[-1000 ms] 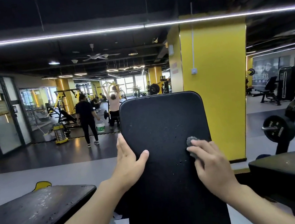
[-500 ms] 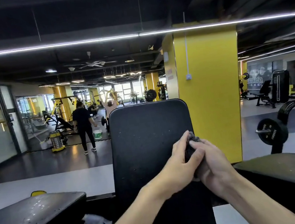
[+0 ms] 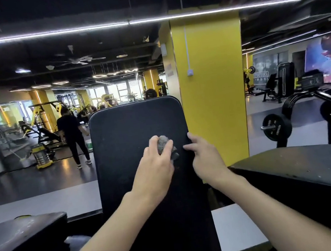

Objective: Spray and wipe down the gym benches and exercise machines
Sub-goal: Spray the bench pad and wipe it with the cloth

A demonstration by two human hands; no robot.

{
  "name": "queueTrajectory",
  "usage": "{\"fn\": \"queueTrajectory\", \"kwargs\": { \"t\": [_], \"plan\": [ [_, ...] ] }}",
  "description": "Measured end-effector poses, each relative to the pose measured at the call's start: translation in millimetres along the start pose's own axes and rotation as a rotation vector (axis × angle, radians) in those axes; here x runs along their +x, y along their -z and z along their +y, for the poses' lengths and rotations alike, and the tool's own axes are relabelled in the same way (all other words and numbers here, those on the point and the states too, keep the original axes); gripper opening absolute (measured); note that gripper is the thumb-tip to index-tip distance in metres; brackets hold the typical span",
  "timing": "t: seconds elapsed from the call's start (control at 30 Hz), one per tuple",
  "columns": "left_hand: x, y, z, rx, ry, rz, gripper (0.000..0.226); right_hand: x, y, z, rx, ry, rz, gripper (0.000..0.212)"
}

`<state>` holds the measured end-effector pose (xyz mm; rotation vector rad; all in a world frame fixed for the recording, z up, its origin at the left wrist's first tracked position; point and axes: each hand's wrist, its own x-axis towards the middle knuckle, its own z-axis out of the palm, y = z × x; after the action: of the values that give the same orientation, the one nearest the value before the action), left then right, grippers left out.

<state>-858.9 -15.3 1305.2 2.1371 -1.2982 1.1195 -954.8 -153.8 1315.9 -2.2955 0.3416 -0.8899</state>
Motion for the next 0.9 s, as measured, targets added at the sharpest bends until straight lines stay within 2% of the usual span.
{"fn": "queueTrajectory", "kwargs": {
  "t": [0.07,0.1,0.23,0.33,0.5,0.63,0.8,0.83,0.9],
  "plan": [
    [-2.3,-13.8,-2.9,0.177,-0.078,0.028,0.065,-2.3,-6.5,8.8,-0.125,0.050,-0.038,0.069],
    [-3.5,-18.3,-1.6,0.191,-0.099,0.033,0.067,-3.8,-6.2,11.1,-0.132,0.054,-0.049,0.072],
    [-14.1,-27.7,12.1,0.078,-0.180,0.033,0.044,-4.6,-2.6,15.9,-0.108,0.059,-0.084,0.074],
    [-6.0,-20.4,5.6,0.145,-0.314,0.060,0.035,-6.8,-1.9,15.2,-0.089,0.047,-0.095,0.076],
    [17.5,-13.3,-3.9,0.002,-0.120,0.110,0.025,-9.5,-1.4,13.0,-0.081,0.041,-0.087,0.078],
    [-11.5,-22.4,11.3,0.011,-0.301,0.005,0.033,-8.7,-2.6,15.3,-0.051,0.039,-0.094,0.087],
    [3.3,-24.8,-3.7,0.185,-0.509,-0.150,0.038,-9.3,-2.0,16.2,-0.041,0.044,-0.126,0.088],
    [9.9,-22.7,-7.1,0.181,-0.500,-0.139,0.036,-9.6,-1.9,16.0,-0.042,0.043,-0.127,0.089],
    [23.8,-19.5,-10.7,0.112,-0.367,-0.056,0.031,-9.4,-0.9,16.4,-0.044,0.039,-0.133,0.091]
  ]
}}
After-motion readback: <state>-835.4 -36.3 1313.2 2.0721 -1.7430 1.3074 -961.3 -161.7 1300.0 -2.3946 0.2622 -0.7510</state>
